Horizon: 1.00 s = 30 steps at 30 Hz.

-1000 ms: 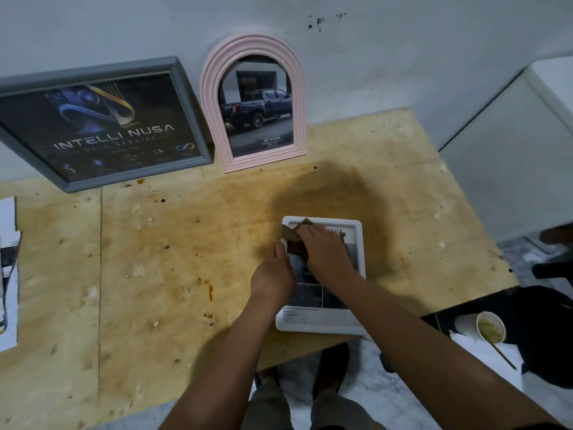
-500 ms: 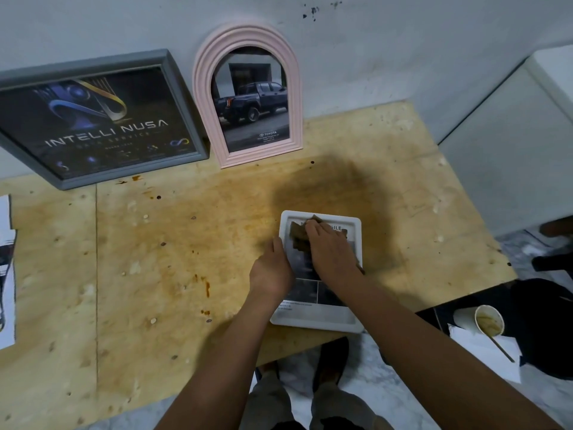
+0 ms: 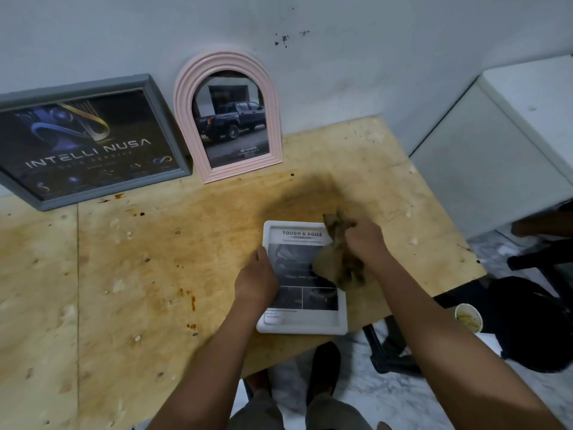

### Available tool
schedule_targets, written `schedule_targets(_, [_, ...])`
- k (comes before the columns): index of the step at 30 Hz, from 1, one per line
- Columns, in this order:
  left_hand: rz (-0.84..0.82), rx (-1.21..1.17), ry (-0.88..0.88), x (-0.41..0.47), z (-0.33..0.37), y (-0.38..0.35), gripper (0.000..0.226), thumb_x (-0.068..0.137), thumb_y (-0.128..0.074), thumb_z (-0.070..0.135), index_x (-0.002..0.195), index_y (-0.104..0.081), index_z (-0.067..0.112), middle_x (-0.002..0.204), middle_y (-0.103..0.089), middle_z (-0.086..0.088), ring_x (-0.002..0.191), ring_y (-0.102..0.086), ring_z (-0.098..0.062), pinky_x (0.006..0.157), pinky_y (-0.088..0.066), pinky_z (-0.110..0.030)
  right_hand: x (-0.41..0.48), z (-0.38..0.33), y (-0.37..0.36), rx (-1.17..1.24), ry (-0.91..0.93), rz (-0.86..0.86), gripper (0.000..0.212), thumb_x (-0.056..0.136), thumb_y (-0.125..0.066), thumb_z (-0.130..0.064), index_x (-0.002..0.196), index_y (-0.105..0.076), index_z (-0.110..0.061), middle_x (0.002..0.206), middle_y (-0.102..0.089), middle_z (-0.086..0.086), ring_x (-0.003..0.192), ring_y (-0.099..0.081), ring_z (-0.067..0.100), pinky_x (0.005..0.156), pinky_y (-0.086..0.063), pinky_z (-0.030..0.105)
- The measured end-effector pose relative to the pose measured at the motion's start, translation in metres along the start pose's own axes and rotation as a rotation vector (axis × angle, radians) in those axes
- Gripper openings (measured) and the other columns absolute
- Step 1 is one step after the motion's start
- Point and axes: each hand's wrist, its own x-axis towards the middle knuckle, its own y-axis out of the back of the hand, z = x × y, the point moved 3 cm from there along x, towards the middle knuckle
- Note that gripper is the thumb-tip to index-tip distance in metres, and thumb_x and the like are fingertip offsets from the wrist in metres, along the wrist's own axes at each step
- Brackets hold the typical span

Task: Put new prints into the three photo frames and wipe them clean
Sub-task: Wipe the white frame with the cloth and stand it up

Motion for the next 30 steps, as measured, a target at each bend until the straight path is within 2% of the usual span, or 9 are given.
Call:
schedule_targets(4, [0.022, -0.050, 0.010, -0.002, 0.001, 0.000, 0.054, 0.087, -0.053, 0.011, 0.134, -0.027, 0.010, 0.128, -0.042, -0.009, 0.090, -0.061, -0.029, 0.060, -0.043, -0.032, 0.002, 0.033, 0.039, 0.100, -0.020, 0.303, 0.027, 0.085, -0.035, 0.002, 0.106, -0.052, -0.002, 0.093, -0.053, 0.014, 0.077, -0.050, 0.027, 0.056, -0.037, 0.030])
schedule_targets(8, [0.093, -0.193, 0.012, -0.006, 0.001, 0.001, 0.037, 0.094, -0.038, 0.014, 0.130, -0.032, 0.012, 0.126, -0.044, -0.009, 0.089, -0.060, -0.033, 0.062, -0.044, -0.036, 0.005, 0.068, 0.025, -0.150, -0.023, 0.263, 0.033, 0.086, -0.040, -0.005, 0.119, -0.049, -0.007, 0.112, -0.057, 0.018, 0.091, -0.054, 0.034, 0.071, -0.047, 0.037])
schedule_targets(11, [0.171, -0.251, 0.003, -0.011, 0.002, 0.006, 0.028, 0.098, -0.030, 0.020, 0.125, -0.037, 0.012, 0.120, -0.048, -0.010, 0.083, -0.059, -0.031, 0.060, -0.041, -0.034, 0.003, 0.089, -0.004, -0.449, 0.060, 0.099, 0.059, 0.093, -0.042, -0.018, 0.147, -0.021, -0.009, 0.153, -0.020, 0.014, 0.134, -0.031, 0.035, 0.104, -0.035, 0.046])
schedule_targets(13, [0.203, -0.280, 0.013, -0.015, 0.001, 0.007, 0.028, 0.099, -0.030, 0.022, 0.123, -0.039, 0.013, 0.116, -0.049, -0.010, 0.082, -0.059, -0.029, 0.061, -0.045, -0.034, -0.001, 0.092, -0.012, -0.493, 0.120, 0.145, 0.064, 0.093, -0.044, -0.019, 0.149, -0.015, -0.009, 0.156, -0.008, 0.014, 0.142, -0.013, 0.033, 0.114, -0.020, 0.048])
schedule_targets(16, [0.223, -0.318, 0.018, -0.017, -0.003, 0.006, 0.025, 0.097, -0.033, 0.022, 0.118, -0.042, 0.013, 0.112, -0.048, -0.008, 0.083, -0.057, -0.027, 0.066, -0.051, -0.039, -0.013, 0.081, -0.010, -0.370, 0.260, 0.353, 0.052, 0.088, -0.051, -0.009, 0.138, -0.039, -0.004, 0.146, -0.033, 0.018, 0.132, -0.032, 0.038, 0.108, -0.031, 0.052])
schedule_targets(19, [0.213, -0.375, 0.017, -0.021, -0.005, 0.004, 0.024, 0.096, -0.038, 0.019, 0.116, -0.044, 0.009, 0.113, -0.047, -0.009, 0.084, -0.053, -0.025, 0.066, -0.047, -0.035, -0.031, 0.068, -0.019, -0.202, 0.345, 0.384, 0.033, 0.088, -0.049, -0.005, 0.121, -0.052, -0.002, 0.122, -0.052, 0.014, 0.107, -0.052, 0.031, 0.083, -0.048, 0.041])
schedule_targets(21, [0.203, -0.403, 0.003, -0.025, -0.005, 0.002, 0.025, 0.093, -0.042, 0.015, 0.116, -0.045, 0.006, 0.113, -0.046, -0.009, 0.083, -0.050, -0.022, 0.065, -0.042, -0.032, -0.040, 0.066, -0.034, -0.067, 0.251, 0.281, 0.024, 0.092, -0.045, -0.010, 0.114, -0.051, -0.005, 0.112, -0.051, 0.011, 0.097, -0.052, 0.025, 0.076, -0.044, 0.034])
schedule_targets(26, [0.206, -0.438, -0.041, -0.027, -0.005, 0.004, 0.024, 0.088, -0.042, 0.002, 0.111, -0.050, 0.001, 0.109, -0.046, -0.011, 0.086, -0.046, -0.022, 0.067, -0.036, -0.028, -0.047, 0.071, -0.062, 0.168, -0.074, 0.113, 0.038, 0.092, -0.052, -0.019, 0.128, -0.045, -0.008, 0.123, -0.049, 0.011, 0.106, -0.052, 0.026, 0.088, -0.047, 0.037])
schedule_targets(30, [0.243, -0.451, -0.048, -0.026, -0.006, 0.006, 0.019, 0.086, -0.042, -0.001, 0.102, -0.053, -0.002, 0.100, -0.048, -0.012, 0.084, -0.046, -0.024, 0.066, -0.034, -0.028, -0.046, 0.064, -0.061, 0.382, -0.181, 0.037, 0.019, 0.091, -0.050, -0.017, 0.108, -0.055, -0.010, 0.105, -0.061, 0.009, 0.090, -0.060, 0.023, 0.072, -0.050, 0.034])
